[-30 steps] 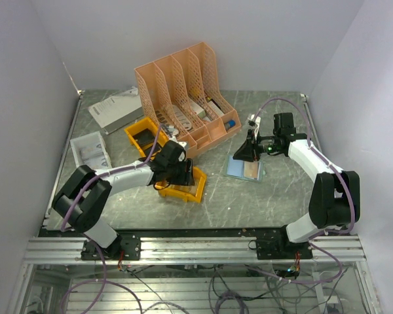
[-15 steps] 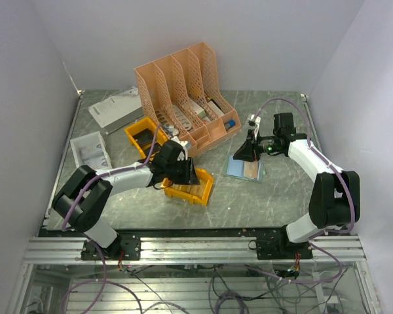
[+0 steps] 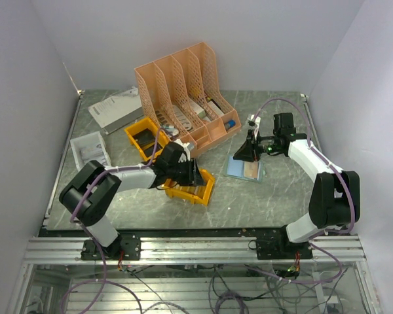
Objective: Put the credit cards into the card holder
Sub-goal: Pick up the credit card from the storage box.
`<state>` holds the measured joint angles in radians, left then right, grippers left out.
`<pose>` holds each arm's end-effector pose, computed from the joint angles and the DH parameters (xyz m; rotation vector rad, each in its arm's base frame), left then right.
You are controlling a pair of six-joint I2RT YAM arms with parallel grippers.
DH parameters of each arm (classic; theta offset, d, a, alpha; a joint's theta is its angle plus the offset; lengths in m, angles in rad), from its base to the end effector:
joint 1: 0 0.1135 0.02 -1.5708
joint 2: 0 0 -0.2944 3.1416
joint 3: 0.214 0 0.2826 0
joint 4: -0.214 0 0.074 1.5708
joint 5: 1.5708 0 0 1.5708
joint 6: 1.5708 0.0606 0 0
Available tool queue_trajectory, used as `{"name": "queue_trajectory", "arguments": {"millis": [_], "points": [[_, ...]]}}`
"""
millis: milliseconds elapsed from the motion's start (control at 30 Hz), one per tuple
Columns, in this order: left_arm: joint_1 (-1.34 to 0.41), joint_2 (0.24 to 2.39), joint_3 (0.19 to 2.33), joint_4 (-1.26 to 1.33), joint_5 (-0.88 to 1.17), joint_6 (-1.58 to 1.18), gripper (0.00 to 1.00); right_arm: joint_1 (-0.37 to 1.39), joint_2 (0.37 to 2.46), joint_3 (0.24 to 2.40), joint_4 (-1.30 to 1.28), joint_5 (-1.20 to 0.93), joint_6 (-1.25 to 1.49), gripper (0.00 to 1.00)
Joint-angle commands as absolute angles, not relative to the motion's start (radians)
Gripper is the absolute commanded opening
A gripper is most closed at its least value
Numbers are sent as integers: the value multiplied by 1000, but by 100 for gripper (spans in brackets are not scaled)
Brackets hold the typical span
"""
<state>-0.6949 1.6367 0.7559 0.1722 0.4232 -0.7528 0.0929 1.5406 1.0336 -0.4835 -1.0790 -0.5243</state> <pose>0.2603 -0.2494 0.1484 0.1753 2.5165 -1.1687 0.3315 0.0845 0.2403 -1.0118 1.9178 1.1120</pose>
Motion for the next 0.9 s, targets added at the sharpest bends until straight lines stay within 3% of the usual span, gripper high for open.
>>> {"name": "queue_trajectory", "arguments": {"millis": [0, 667, 867], "points": [[-714, 1646, 810, 80, 351, -705, 48, 98, 1556, 1055, -491, -1075, -538, 19], [-757, 1748, 909, -20, 297, -658, 36, 98, 1557, 1058, -497, -1072, -543, 19], [-757, 1743, 929, -57, 278, -641, 11, 97, 1555, 1060, -504, -1071, -549, 20]]}}
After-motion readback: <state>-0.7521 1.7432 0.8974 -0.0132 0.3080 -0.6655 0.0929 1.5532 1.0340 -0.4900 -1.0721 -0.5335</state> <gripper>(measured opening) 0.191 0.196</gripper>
